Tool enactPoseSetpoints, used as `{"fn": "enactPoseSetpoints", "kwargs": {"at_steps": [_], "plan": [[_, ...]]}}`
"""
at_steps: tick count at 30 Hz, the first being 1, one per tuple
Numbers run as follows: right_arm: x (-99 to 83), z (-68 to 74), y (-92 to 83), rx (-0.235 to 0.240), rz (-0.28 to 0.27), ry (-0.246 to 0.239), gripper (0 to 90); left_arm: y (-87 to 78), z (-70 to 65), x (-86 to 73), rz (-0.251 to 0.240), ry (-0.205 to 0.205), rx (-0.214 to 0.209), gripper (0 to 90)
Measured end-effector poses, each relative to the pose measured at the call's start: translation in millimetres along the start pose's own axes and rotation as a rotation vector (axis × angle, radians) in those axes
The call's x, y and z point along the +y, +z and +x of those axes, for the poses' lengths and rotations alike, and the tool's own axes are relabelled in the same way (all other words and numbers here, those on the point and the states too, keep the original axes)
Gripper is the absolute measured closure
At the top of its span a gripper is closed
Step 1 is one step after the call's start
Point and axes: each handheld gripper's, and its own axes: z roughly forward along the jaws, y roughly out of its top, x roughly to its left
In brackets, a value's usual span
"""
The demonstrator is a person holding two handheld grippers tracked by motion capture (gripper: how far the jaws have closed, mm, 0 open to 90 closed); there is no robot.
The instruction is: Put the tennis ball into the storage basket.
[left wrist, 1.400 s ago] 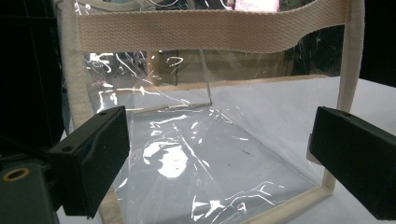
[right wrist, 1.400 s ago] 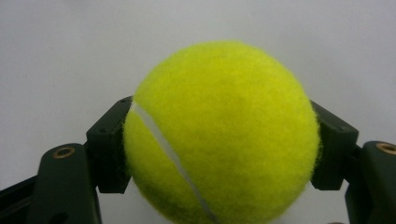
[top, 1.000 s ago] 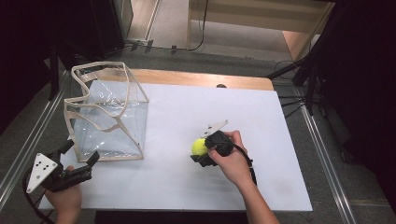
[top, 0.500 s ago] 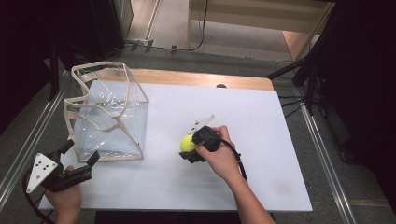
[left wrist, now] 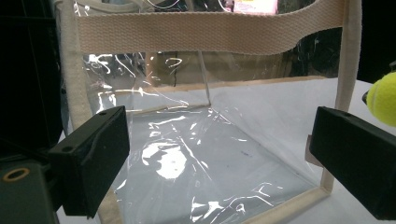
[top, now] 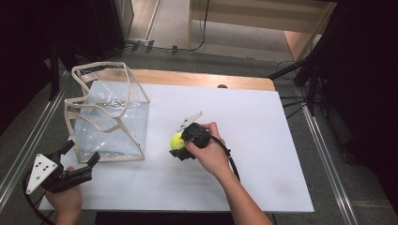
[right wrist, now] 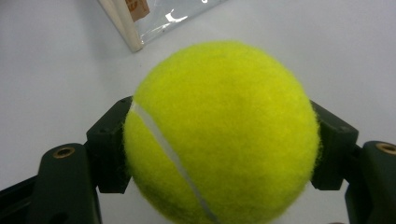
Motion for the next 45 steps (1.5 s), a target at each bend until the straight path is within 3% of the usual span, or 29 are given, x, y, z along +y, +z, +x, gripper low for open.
{"fn": "enactPoseSetpoints", "kwargs": {"at_steps": [28,45], "plan": [[36.9,3.9,29.8,0.053,-0.004,-0.034,23.6,-0.2,0.9,0.1,0.001,-0.002,-0.003,5.3],[64.5,8.2,21.6,0.074,-0.016,-0.074,23.5,0.1,1.0,0.1,0.0,-0.001,-0.005,5.3]]}}
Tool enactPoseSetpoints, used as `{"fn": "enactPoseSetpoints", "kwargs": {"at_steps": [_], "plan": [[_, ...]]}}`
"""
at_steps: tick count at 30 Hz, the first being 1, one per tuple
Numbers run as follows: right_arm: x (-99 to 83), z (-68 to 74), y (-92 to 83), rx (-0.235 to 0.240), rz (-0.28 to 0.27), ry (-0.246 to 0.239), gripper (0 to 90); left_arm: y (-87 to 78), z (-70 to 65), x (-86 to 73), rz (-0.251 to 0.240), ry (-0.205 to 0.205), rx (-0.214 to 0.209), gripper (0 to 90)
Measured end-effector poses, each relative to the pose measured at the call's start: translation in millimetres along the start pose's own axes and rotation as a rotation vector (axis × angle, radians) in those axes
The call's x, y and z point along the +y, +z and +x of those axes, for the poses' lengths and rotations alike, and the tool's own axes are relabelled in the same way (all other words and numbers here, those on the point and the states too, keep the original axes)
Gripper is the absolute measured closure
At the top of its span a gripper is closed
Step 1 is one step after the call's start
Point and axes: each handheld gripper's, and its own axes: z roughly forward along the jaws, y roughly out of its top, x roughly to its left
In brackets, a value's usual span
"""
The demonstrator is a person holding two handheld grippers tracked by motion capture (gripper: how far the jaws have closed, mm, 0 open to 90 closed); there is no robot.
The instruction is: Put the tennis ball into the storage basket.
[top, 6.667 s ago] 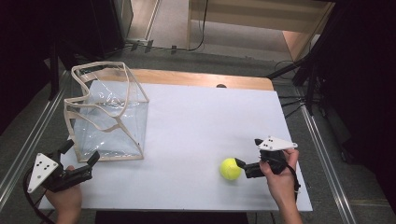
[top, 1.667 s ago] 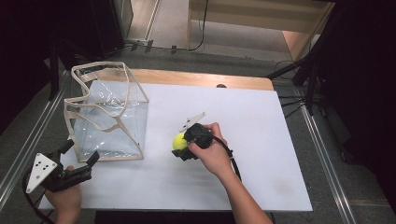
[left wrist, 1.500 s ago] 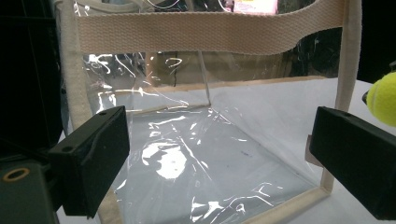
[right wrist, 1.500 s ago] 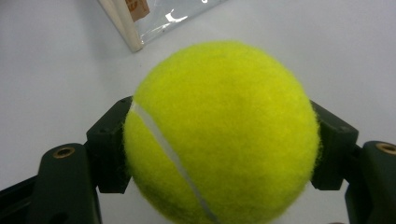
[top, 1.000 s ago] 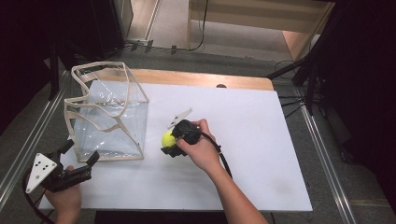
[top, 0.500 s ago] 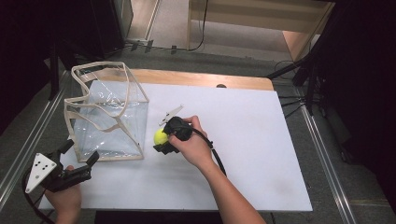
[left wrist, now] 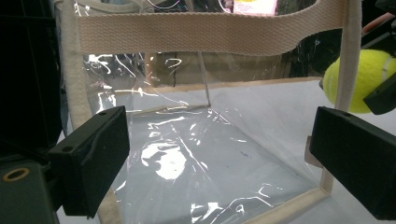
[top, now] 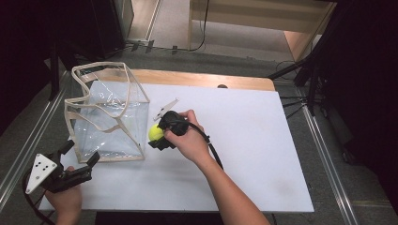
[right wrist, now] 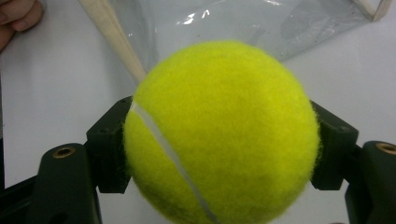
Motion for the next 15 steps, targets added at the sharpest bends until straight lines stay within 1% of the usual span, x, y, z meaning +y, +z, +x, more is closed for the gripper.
{"fn": "enactPoseSetpoints", "kwargs": {"at_steps": [3,5,6,12,14,15], "plan": [[6.3,0.0,-3.1,-0.002,-0.009,-0.017,23.5,-0.1,0.0,0.0,0.001,0.001,0.0,5.3],[9.3,0.6,-4.7,0.001,-0.009,-0.016,23.5,-0.3,-0.1,0.1,0.003,0.001,0.0,5.3],[11.3,0.4,-5.9,0.001,-0.01,-0.023,23.5,-0.5,0.1,0.3,0.006,0.002,0.001,5.3],[18.9,1.5,-12.0,0.003,-0.013,-0.025,23.5,0.0,0.0,0.0,0.0,0.0,-0.001,5.3],[22.2,1.3,-14.1,0.008,-0.021,-0.033,23.5,0.0,0.0,0.0,0.0,0.0,-0.001,5.3],[25.3,0.9,-17.0,0.003,-0.02,-0.045,23.6,0.1,-0.3,0.0,-0.002,-0.003,-0.001,5.3]]}}
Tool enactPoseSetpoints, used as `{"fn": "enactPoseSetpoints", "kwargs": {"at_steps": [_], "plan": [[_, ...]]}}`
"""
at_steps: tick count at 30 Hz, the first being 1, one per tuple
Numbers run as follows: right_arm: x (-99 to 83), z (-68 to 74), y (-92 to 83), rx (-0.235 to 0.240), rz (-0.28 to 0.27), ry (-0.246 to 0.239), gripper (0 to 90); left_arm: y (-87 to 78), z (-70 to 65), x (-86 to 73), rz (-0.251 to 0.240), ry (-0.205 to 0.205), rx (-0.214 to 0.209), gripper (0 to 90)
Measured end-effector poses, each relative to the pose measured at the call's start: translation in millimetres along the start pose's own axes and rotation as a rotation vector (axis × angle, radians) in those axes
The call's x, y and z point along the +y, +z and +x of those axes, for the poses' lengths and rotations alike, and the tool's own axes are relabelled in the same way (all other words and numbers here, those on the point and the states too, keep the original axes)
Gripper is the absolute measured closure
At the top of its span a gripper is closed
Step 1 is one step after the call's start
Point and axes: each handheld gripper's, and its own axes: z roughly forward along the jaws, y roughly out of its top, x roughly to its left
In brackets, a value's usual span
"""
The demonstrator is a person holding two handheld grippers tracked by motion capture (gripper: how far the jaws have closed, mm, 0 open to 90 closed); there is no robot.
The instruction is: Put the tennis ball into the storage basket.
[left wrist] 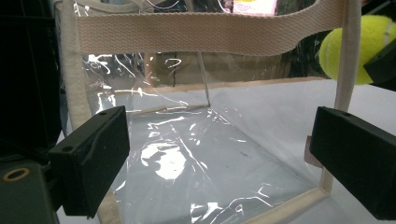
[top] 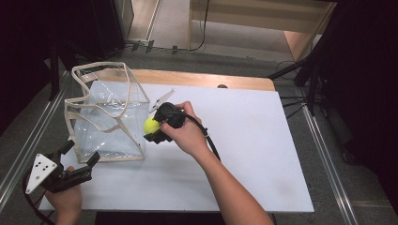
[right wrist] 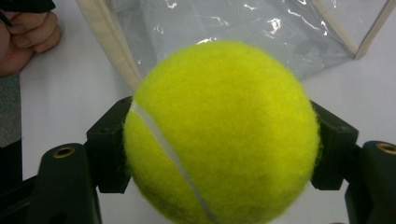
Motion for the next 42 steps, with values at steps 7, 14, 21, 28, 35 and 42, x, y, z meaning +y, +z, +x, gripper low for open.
{"fn": "enactPoseSetpoints", "kwargs": {"at_steps": [7,14,21,28,35,42], "plan": [[9.5,-0.8,-7.9,-0.004,-0.008,-0.012,23.5,0.1,0.0,0.0,0.001,0.0,0.001,5.3],[21.0,-1.5,-16.5,0.005,-0.015,-0.021,23.6,0.4,0.2,0.1,0.003,-0.003,-0.004,5.3],[30.1,-1.8,-20.4,0.008,-0.014,-0.035,23.6,0.0,0.1,0.1,0.003,-0.003,0.0,5.3],[39.2,-1.9,-24.9,0.015,-0.024,-0.043,23.7,-0.1,0.4,0.1,0.004,0.002,-0.001,5.3],[45.8,-2.7,-28.7,0.019,-0.027,-0.047,23.7,-0.1,0.0,0.2,0.003,0.0,0.0,5.4],[56.1,-5.0,-34.5,0.02,-0.032,-0.059,23.7,0.0,-0.1,0.1,0.001,-0.001,0.0,5.3]]}}
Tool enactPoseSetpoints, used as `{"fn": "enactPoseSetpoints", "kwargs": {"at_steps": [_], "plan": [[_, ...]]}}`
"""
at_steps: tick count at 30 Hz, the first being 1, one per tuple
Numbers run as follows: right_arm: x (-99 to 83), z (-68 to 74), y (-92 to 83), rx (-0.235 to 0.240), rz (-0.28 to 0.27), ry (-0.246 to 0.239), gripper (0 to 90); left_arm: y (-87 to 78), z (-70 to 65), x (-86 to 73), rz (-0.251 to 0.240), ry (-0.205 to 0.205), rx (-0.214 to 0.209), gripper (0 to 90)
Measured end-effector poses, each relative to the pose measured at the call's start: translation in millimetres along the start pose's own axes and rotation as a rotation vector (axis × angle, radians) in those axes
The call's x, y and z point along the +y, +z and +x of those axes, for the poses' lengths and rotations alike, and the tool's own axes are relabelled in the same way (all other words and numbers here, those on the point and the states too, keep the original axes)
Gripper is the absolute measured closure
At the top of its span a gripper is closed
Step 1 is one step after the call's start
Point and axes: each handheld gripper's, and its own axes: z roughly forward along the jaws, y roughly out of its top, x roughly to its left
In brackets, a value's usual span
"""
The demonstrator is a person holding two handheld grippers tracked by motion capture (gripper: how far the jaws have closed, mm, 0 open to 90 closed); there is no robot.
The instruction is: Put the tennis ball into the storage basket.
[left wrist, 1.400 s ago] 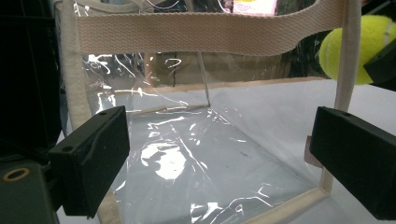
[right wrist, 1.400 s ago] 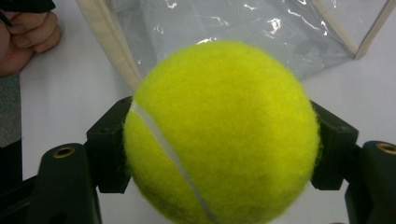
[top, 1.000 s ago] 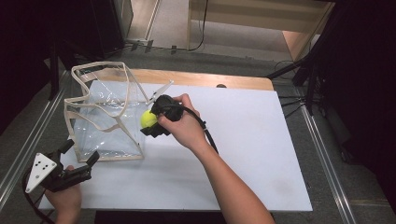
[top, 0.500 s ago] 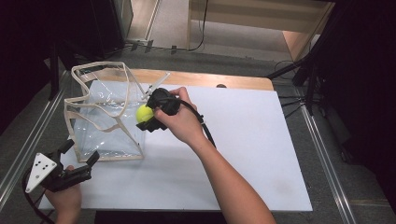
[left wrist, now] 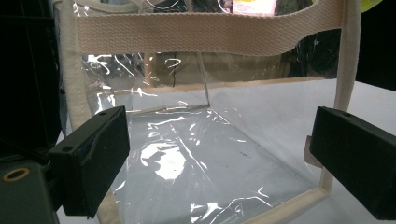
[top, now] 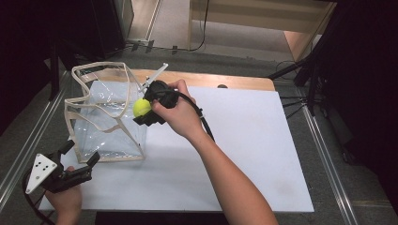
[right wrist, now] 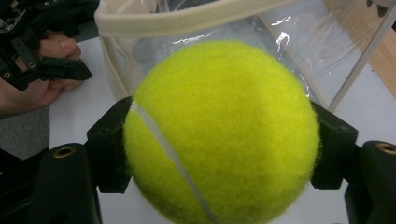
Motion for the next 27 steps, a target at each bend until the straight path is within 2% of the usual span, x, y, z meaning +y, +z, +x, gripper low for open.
{"fn": "enactPoseSetpoints", "kwargs": {"at_steps": [20,27], "plan": [[25.1,-4.3,-11.1,0.001,-0.029,-0.021,23.7,-0.4,-0.3,0.1,-0.006,-0.006,0.0,5.3],[31.1,-5.2,-12.5,0.006,-0.031,-0.015,23.7,-0.5,-0.3,0.1,-0.006,-0.006,0.0,5.3]]}}
